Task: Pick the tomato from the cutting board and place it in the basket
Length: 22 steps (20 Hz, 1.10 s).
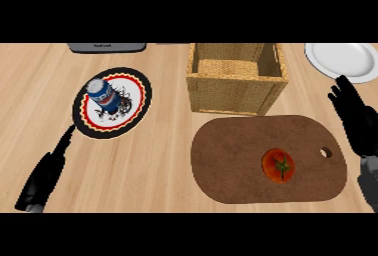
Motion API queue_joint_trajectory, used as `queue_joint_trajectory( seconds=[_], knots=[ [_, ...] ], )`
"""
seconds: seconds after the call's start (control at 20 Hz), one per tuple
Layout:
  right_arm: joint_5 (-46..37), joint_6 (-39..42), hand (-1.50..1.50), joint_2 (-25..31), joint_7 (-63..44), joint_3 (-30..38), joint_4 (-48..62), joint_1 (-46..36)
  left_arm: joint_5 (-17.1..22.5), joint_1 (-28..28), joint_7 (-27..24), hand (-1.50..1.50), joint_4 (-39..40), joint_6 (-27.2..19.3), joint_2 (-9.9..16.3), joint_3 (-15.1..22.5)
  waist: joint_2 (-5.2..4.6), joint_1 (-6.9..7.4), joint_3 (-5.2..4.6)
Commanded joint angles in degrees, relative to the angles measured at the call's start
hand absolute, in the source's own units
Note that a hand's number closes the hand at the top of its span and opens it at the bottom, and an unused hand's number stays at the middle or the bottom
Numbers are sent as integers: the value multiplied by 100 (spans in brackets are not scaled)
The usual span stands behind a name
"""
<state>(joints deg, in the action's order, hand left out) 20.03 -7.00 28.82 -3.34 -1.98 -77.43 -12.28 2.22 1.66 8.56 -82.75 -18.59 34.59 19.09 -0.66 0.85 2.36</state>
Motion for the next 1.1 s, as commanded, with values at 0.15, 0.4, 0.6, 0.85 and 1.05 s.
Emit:
queue_joint_trajectory(
  seconds=[0.15,0.4,0.6,0.85,1.05],
  knots=[
    [340,1716,150,27,1179,-350,-519,-331,325,-787,-483,0,-829,365,-299,-61,103,-91,-214],
    [76,2932,150,-416,2634,-1431,-1733,-555,802,-1123,-695,0,-1045,683,-761,25,121,-107,-210],
    [-1993,1616,-150,-798,3734,-2233,-2338,633,1033,-1109,-764,0,-966,855,-653,-264,125,-284,-230],
    [-3250,271,-150,-363,3013,-2001,-3074,1322,1152,-875,-1142,0,-892,1129,-475,-521,137,-296,-250],
    [-3803,-196,-150,178,2178,-1233,-3940,1485,1222,-1049,-951,0,-929,1145,-472,-610,159,-400,-255]
  ],
)
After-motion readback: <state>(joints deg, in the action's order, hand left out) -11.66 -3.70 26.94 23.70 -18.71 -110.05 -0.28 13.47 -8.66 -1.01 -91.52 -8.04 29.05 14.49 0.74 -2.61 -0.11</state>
